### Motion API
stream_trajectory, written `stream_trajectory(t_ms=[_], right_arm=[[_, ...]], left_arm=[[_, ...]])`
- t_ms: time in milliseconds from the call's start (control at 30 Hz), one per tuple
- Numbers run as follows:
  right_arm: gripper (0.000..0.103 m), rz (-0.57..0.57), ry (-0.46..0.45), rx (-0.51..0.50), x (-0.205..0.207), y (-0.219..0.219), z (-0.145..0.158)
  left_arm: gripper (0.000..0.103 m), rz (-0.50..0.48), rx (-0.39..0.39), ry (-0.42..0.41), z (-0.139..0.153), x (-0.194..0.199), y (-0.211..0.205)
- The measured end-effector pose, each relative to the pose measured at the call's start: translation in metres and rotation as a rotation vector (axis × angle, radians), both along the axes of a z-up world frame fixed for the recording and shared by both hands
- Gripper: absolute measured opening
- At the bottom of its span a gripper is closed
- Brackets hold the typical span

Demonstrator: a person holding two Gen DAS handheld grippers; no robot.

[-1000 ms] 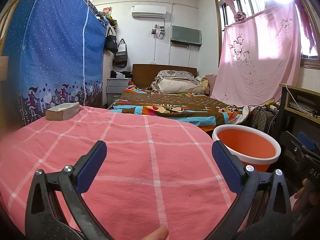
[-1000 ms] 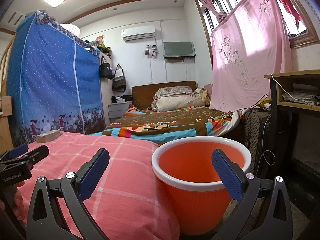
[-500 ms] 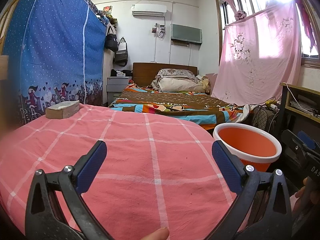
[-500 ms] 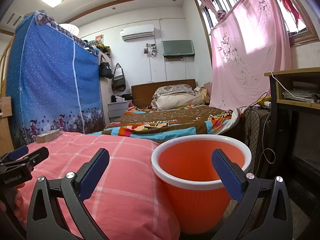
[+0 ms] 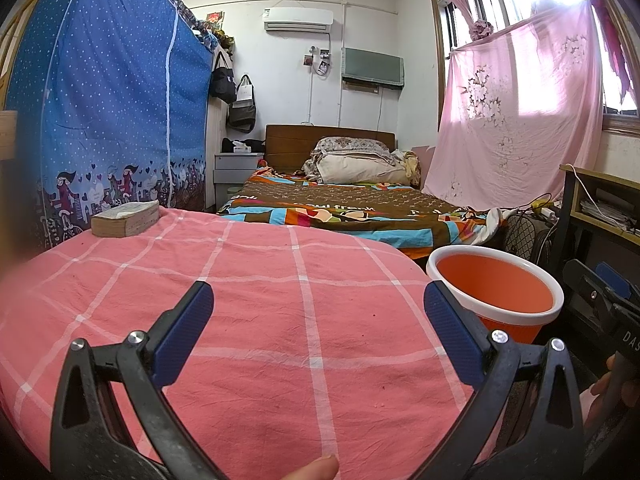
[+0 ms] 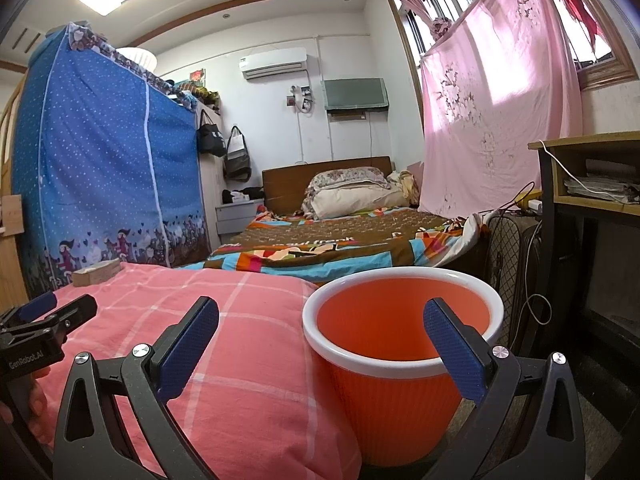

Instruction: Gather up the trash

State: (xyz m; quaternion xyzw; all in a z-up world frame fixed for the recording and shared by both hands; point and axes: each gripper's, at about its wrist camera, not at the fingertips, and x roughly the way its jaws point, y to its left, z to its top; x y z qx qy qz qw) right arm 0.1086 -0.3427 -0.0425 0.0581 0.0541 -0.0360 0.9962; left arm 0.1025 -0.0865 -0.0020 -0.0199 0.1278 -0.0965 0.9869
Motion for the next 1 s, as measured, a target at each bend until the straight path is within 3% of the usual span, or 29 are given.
stream_trajectory(t_ms=[467, 1000], right_arm=[[0.103, 0.002, 0.006, 0.003, 0.0011, 0.0015, -0.0035], [0.103, 0.004, 0.021, 0.003, 0.0006, 0.0067, -0.0056]], left_arm=[[0.103, -0.001, -0.013, -0.002, -0.0015, 0.0005, 0.0056], [0.103, 0.004, 0.028, -0.013, -0.0014, -0.0009, -0.0002]])
